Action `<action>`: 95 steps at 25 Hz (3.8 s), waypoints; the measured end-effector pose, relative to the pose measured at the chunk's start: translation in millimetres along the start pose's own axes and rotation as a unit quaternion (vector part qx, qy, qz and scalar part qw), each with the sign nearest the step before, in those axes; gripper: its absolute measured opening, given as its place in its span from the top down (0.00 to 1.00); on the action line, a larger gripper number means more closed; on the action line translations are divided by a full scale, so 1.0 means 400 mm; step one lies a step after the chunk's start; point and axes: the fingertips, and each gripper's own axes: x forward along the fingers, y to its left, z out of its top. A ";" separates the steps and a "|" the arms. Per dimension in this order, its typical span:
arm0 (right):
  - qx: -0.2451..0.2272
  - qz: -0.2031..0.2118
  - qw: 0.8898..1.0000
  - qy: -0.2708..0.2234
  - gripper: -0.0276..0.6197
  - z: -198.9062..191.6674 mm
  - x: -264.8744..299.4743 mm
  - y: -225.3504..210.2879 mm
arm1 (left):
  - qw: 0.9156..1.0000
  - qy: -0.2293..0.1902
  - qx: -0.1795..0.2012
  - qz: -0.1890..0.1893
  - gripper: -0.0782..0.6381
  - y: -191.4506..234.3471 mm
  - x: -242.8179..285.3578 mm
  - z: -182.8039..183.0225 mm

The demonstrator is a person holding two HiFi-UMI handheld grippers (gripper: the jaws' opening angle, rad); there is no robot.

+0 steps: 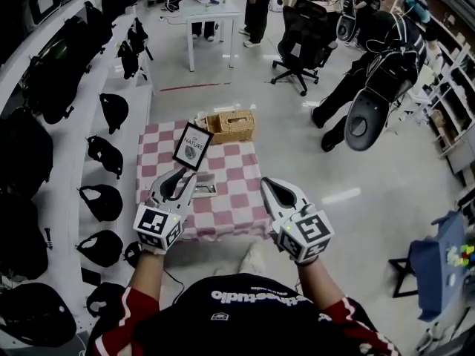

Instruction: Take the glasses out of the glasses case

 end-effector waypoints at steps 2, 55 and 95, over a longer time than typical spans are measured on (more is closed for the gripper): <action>0.001 0.000 1.000 0.005 0.95 -0.011 0.003 -0.001 | 1.000 0.012 0.006 0.001 0.77 0.011 0.010 -0.025; 0.028 0.010 0.992 0.119 0.95 -0.289 0.183 -0.146 | 0.924 0.334 0.160 -0.095 0.77 0.099 0.276 -0.832; 0.058 0.006 0.982 0.180 0.95 -0.417 0.152 -0.180 | 0.831 0.479 0.215 -0.185 0.82 0.138 0.315 -1.102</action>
